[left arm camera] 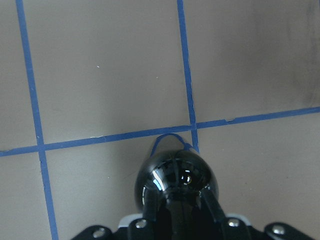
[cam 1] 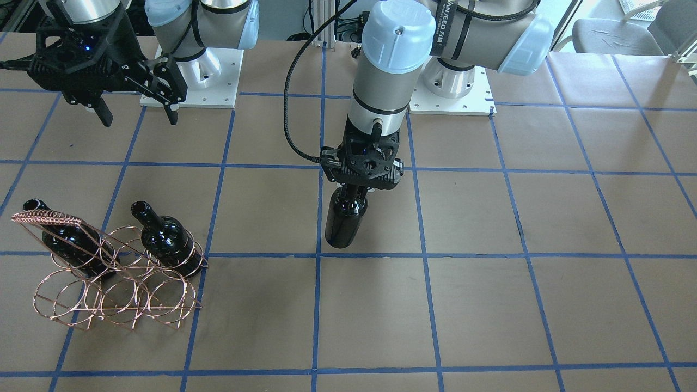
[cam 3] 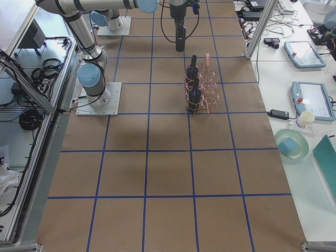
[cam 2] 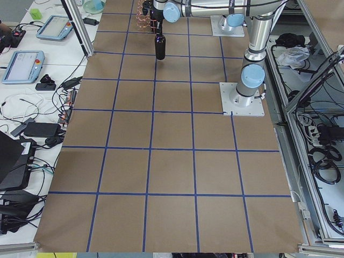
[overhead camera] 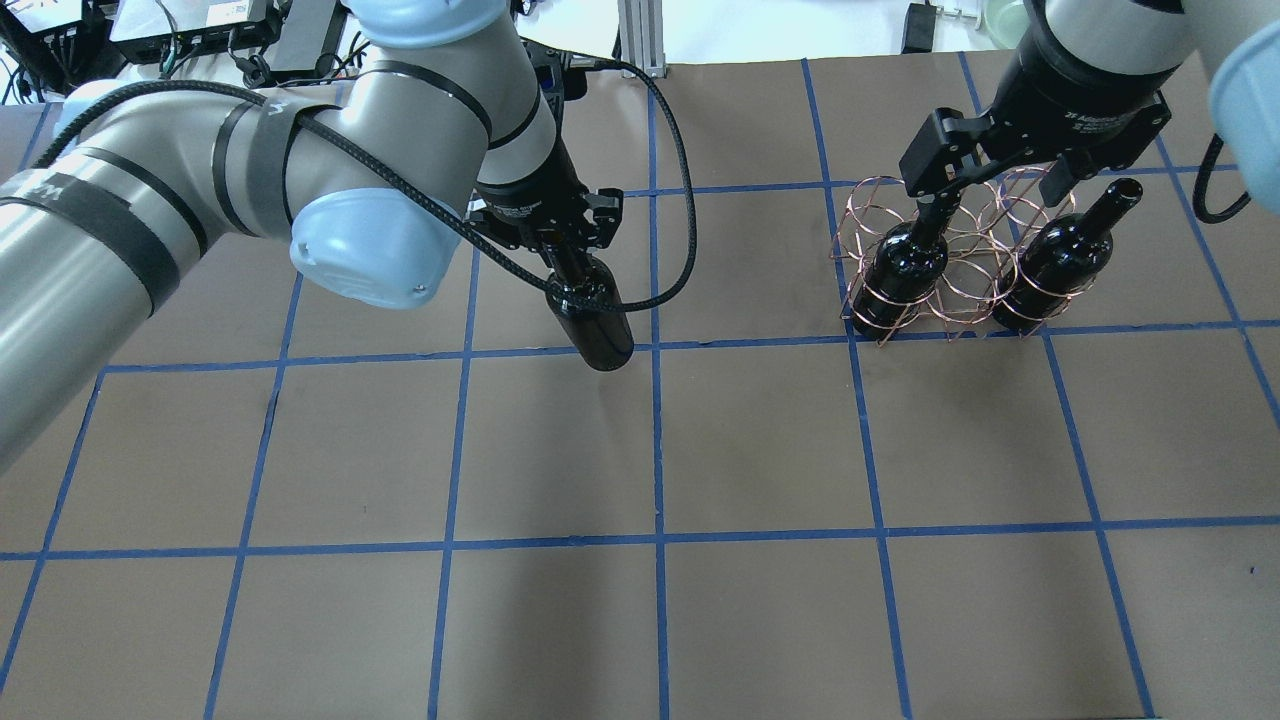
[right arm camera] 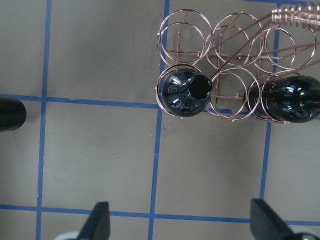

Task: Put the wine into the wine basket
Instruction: 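Lower the dark bottle upright onto the table center with the left gripper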

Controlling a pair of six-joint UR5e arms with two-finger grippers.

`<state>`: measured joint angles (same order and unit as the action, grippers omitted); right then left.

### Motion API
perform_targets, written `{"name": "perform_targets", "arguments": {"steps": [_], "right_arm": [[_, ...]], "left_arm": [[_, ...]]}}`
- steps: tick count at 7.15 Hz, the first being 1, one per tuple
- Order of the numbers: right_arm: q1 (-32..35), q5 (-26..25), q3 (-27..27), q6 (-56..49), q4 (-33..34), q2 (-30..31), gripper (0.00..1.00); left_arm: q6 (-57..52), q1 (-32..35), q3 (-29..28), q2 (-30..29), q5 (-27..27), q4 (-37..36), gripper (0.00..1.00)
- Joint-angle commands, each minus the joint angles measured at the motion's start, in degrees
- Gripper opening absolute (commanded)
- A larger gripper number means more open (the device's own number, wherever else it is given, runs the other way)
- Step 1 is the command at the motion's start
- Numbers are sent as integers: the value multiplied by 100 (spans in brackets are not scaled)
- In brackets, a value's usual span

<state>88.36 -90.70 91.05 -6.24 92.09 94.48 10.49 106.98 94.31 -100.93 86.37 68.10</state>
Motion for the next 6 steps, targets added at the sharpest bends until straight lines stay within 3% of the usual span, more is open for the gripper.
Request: {"name": "perform_targets", "arguments": {"steps": [1,6], "right_arm": [[5,0,1,0,2,0,100],[-3,0,-8,0,-6,0,100]], "left_arm": [[-29,85,139,-5,3,1,0],[-47,86,228,-101,3,1,0]]}}
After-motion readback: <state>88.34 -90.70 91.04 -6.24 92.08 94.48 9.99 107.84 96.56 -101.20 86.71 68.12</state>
